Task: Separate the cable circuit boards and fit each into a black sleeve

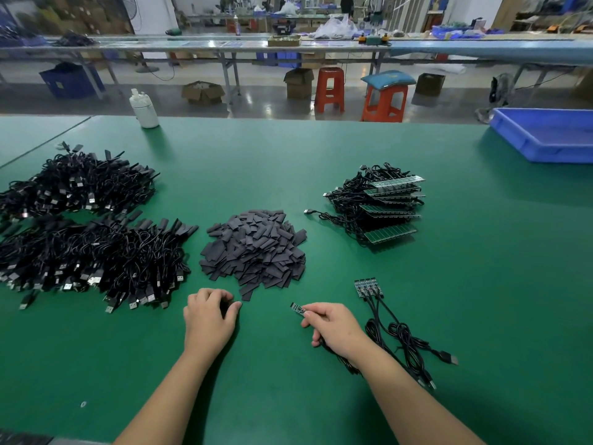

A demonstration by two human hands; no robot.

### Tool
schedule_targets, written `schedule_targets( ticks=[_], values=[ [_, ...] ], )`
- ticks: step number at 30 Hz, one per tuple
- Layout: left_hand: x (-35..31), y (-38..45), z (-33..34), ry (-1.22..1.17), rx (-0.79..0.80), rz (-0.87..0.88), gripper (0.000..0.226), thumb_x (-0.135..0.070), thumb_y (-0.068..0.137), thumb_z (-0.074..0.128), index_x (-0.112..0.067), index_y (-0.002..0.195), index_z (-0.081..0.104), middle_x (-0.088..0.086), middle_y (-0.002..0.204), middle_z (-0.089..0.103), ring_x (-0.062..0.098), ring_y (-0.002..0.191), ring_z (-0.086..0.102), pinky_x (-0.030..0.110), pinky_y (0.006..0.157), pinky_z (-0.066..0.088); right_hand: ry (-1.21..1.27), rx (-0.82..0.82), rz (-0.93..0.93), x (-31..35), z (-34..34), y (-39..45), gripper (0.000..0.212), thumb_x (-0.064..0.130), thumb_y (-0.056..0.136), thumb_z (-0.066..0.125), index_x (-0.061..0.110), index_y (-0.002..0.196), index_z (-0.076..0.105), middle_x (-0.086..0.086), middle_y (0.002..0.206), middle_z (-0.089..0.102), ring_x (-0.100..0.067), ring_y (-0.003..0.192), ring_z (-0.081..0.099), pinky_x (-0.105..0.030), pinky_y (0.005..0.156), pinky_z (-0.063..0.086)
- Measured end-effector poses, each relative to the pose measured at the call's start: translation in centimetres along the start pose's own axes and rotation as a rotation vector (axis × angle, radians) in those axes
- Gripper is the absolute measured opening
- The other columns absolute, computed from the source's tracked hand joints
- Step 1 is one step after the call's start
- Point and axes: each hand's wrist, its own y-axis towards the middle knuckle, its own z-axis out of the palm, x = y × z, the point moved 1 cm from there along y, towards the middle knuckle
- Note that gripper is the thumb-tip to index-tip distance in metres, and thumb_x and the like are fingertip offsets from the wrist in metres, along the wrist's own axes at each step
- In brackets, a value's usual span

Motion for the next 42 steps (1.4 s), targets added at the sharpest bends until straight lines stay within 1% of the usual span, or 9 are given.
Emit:
schedule_targets(
  ticks=[7,11,16,19,22,24,26,35,42],
  values=[
    [-0.4,0.2,-0.5,0.018,0.067,-0.031,0.025,-0.051,0.084,0.069,-0.031,0.075,0.057,-0.008,0.096,0.05,0.019,0.102,0.041,0.037,0.09,0.034,-0.027,0.019,0.001,0.1,0.0,-0.1,0.028,0.017,0.1,0.054,0.015,0.127,0.064,-0.001,0.093,0.073,-0.007,0.058,0.06,-0.023,0.065,0.057],
    [-1.3,-0.6,-1.5,-0.131,0.107,0.025,0.027,-0.039,0.084,0.074,-0.031,0.072,0.05,-0.014,0.076,0.058,0.014,0.079,0.055,0.036,0.073,0.046,-0.035,0.024,0.0,0.3,0.0,-0.2,0.03,0.017,0.101,0.054,0.014,0.13,0.062,0.0,0.094,0.073,-0.006,0.057,0.059,-0.021,0.064,0.056],
    [-3.9,-1.7,-2.0,-0.3,0.231,0.1,0.018,-0.025,0.087,0.073,-0.035,0.076,0.061,-0.02,0.07,0.066,-0.001,0.069,0.061,0.013,0.061,0.043,-0.028,0.02,0.006,0.6,0.0,-0.5,0.032,0.015,0.101,0.053,0.013,0.132,0.061,-0.003,0.096,0.072,-0.004,0.054,0.057,-0.015,0.058,0.05],
    [-6.2,-1.9,-1.5,-0.39,0.35,0.12,0.014,-0.017,0.089,0.069,-0.03,0.088,0.069,-0.017,0.076,0.068,0.001,0.058,0.061,0.008,0.061,0.042,-0.017,0.019,0.008,0.6,0.0,-0.5,0.032,0.013,0.101,0.053,0.011,0.132,0.061,-0.003,0.09,0.069,-0.004,0.053,0.055,-0.015,0.057,0.05],
    [-7.8,-1.9,-0.7,-0.351,0.458,0.179,0.021,-0.012,0.091,0.067,-0.021,0.11,0.071,-0.003,0.099,0.066,0.008,0.076,0.065,0.014,0.077,0.046,-0.018,0.012,0.008,0.7,0.1,-0.3,0.031,0.012,0.101,0.053,0.01,0.13,0.062,-0.001,0.084,0.065,-0.004,0.051,0.055,-0.016,0.056,0.05],
    [-8.3,-1.8,0.0,-0.16,0.47,0.257,0.028,-0.02,0.094,0.063,-0.021,0.122,0.068,-0.001,0.107,0.061,0.015,0.097,0.061,0.024,0.087,0.045,-0.024,0.013,0.01,0.6,0.1,-0.2,0.031,0.013,0.101,0.052,0.01,0.13,0.062,0.0,0.081,0.063,-0.004,0.051,0.055,-0.017,0.057,0.051],
    [-8.3,-1.8,0.5,0.038,0.451,0.336,0.031,-0.03,0.098,0.057,-0.026,0.128,0.063,-0.003,0.111,0.057,0.019,0.105,0.058,0.03,0.086,0.047,-0.028,0.017,0.014,0.5,0.1,-0.2,0.03,0.014,0.101,0.052,0.011,0.129,0.063,0.002,0.079,0.062,-0.005,0.052,0.056,-0.017,0.058,0.052],
    [-8.6,-0.5,0.0,0.256,0.37,0.416,0.025,-0.033,0.094,0.058,-0.038,0.118,0.064,-0.01,0.109,0.064,0.014,0.111,0.053,0.029,0.077,0.047,-0.03,0.026,0.033,0.4,0.1,-0.1,0.029,0.013,0.101,0.052,0.011,0.128,0.064,0.001,0.08,0.063,-0.005,0.054,0.057,-0.02,0.06,0.054],
    [-8.4,-0.1,-0.3,0.072,0.407,0.38,0.025,-0.031,0.091,0.065,-0.03,0.116,0.069,-0.005,0.107,0.068,0.017,0.104,0.059,0.032,0.086,0.049,-0.007,0.02,0.034,0.7,0.1,-0.3,0.029,0.011,0.102,0.049,0.005,0.128,0.062,-0.002,0.08,0.059,-0.01,0.055,0.055,-0.024,0.063,0.057]
  ],
)
